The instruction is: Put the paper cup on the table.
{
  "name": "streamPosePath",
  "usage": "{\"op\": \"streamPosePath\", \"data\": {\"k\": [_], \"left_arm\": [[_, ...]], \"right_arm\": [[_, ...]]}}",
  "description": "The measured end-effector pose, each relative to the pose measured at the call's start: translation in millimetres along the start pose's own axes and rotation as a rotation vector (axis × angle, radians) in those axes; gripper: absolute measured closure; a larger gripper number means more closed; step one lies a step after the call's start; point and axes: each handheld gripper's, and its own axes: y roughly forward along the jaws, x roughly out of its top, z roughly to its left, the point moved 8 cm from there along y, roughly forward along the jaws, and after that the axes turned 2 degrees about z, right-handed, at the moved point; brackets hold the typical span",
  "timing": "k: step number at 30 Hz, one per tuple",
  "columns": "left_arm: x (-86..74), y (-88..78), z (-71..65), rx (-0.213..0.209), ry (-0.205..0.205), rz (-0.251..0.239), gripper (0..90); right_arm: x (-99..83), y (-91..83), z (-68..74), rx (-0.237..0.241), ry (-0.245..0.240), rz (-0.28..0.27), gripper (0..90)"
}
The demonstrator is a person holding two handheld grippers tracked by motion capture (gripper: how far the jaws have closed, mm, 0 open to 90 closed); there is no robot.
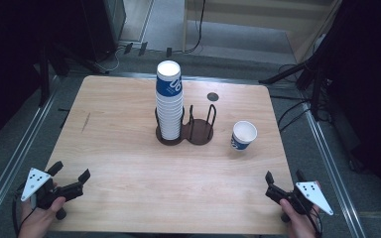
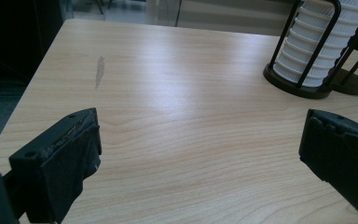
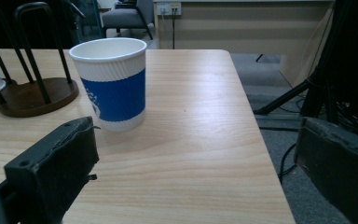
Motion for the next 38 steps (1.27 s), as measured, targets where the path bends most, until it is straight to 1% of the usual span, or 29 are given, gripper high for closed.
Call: {"op": "streamPosePath", "data": {"k": [4, 7, 13, 18, 19, 24, 26, 27, 29, 30, 33, 38], "left_arm": [[-0.4, 0.2, 0.1, 0.001, -0.002, 0.002, 0.0], [-0.6, 0.5, 0.2, 0.003, -0.002, 0.002, 0.0], [0.4, -1.4, 3.4, 0.006, -0.004, -0.006, 0.0], [-0.3, -0.9, 3.9, 0.007, -0.001, -0.005, 0.0], [-0.8, -0.9, 3.3, 0.005, -0.001, -0.002, 0.0], [-1.8, -0.8, 2.7, 0.004, 0.000, 0.002, 0.0], [-2.8, -0.1, 2.9, 0.007, 0.005, 0.005, 0.0], [-3.7, 0.7, 2.6, 0.004, 0.007, 0.007, 0.0], [-4.3, 1.4, 2.2, 0.007, 0.013, 0.006, 0.0], [-4.4, 1.5, 1.9, 0.006, 0.017, 0.006, 0.0], [-4.7, 1.9, 0.4, 0.005, 0.024, 0.005, 0.0], [-4.9, 2.5, 0.1, 0.006, 0.024, 0.006, 0.0]], "right_arm": [[-4.2, -2.8, -6.6, -0.011, 0.000, 0.007, 0.0], [-9.5, -4.7, -11.4, -0.022, 0.004, 0.024, 0.0], [-16.9, -8.0, -16.2, -0.035, -0.012, 0.041, 0.0], [-19.0, -10.3, -20.3, -0.043, -0.008, 0.042, 0.0], [-19.2, -10.5, -21.8, -0.051, -0.006, 0.046, 0.0], [-21.2, -10.6, -20.8, -0.051, -0.018, 0.050, 0.0], [-23.5, -11.0, -20.1, -0.051, -0.013, 0.058, 0.0], [-26.1, -11.6, -19.6, -0.056, -0.031, 0.060, 0.0], [-26.4, -12.2, -18.6, -0.054, -0.032, 0.062, 0.0], [-26.3, -13.0, -17.7, -0.055, -0.042, 0.057, 0.0], [-26.1, -13.7, -17.5, -0.058, -0.046, 0.049, 0.0], [-26.0, -13.6, -17.3, -0.058, -0.048, 0.049, 0.0]]}}
